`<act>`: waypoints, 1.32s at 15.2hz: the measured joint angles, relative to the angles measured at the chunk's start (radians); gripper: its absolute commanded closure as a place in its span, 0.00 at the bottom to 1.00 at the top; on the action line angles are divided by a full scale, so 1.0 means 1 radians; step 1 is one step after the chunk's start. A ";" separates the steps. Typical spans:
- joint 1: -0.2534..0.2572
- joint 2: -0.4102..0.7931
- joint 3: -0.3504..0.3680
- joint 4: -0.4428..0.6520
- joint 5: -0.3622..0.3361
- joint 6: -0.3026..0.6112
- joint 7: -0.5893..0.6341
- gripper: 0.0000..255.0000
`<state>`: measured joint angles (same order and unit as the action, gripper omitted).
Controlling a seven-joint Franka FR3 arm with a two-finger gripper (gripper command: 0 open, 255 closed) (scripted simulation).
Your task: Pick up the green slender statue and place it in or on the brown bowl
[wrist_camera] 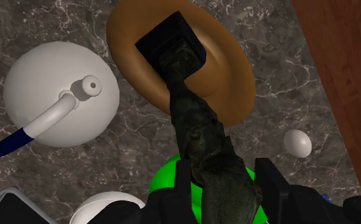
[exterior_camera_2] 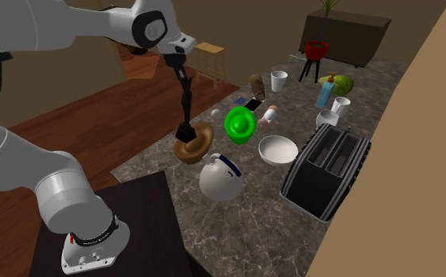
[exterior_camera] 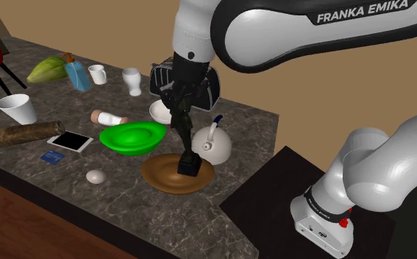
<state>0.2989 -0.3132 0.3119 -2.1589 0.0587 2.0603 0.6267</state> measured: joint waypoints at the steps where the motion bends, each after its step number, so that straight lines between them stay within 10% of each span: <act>1: 0.001 0.000 0.001 -0.013 0.000 0.013 0.001 1.00; 13: 0.001 0.015 0.007 -0.083 -0.004 0.115 0.006 1.00; 14: 0.001 0.015 0.007 -0.083 -0.004 0.115 0.005 0.00; 20: 0.001 0.022 0.008 -0.091 -0.004 0.113 0.006 0.00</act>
<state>0.3000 -0.2915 0.3198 -2.2498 0.0551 2.1735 0.6329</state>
